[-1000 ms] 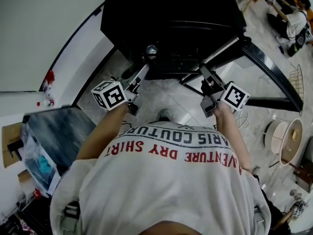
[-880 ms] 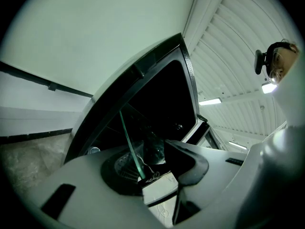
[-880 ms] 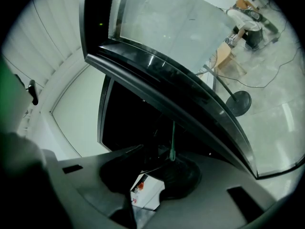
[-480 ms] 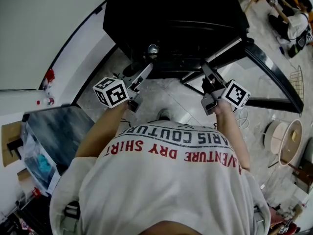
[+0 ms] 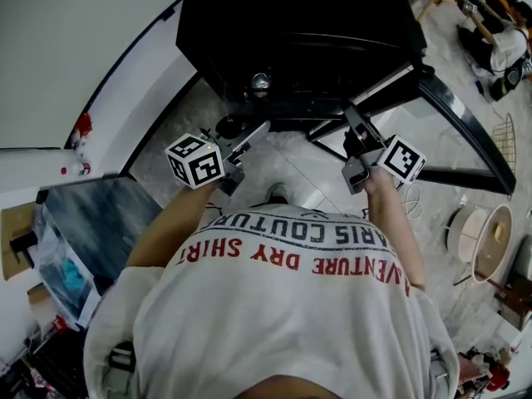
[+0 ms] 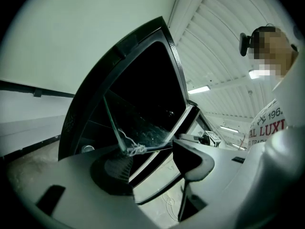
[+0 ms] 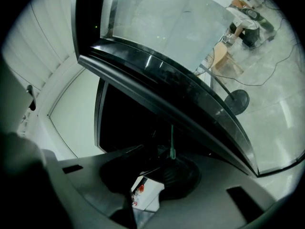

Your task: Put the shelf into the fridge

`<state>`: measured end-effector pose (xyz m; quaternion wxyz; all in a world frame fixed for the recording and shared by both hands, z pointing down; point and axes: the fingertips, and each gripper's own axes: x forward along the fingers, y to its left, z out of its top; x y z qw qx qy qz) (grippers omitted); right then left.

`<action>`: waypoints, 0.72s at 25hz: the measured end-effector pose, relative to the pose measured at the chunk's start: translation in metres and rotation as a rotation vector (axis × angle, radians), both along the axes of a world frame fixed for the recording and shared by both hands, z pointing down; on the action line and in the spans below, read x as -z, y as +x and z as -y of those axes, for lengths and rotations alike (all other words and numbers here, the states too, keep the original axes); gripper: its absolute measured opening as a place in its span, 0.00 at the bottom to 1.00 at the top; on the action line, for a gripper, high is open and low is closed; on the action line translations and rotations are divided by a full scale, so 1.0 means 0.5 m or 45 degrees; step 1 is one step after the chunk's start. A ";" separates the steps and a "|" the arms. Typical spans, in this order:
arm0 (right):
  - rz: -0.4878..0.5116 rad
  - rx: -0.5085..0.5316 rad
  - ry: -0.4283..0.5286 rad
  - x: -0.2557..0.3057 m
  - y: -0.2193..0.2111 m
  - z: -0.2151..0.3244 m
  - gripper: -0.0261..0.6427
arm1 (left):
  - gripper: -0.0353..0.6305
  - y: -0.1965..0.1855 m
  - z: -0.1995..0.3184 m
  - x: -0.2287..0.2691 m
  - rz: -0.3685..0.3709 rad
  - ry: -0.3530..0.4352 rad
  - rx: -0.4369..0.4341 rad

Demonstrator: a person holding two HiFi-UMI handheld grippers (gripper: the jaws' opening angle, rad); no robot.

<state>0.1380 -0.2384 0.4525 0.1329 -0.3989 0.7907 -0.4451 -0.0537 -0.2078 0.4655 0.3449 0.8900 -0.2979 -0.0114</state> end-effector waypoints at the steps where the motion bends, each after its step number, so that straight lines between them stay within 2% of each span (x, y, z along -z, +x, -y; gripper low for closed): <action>1: 0.003 0.003 0.002 0.001 -0.001 0.000 0.18 | 0.44 0.005 -0.004 -0.002 0.003 0.001 -0.011; 9: 0.007 0.014 0.014 0.002 -0.003 -0.001 0.18 | 0.44 0.091 -0.038 -0.007 -0.019 -0.027 -0.162; 13: 0.015 0.012 0.011 0.000 -0.003 0.001 0.18 | 0.44 0.133 -0.038 -0.008 -0.036 -0.055 -0.196; 18: 0.015 0.013 0.025 0.002 -0.006 0.001 0.18 | 0.43 0.163 -0.031 0.010 -0.055 -0.022 -0.213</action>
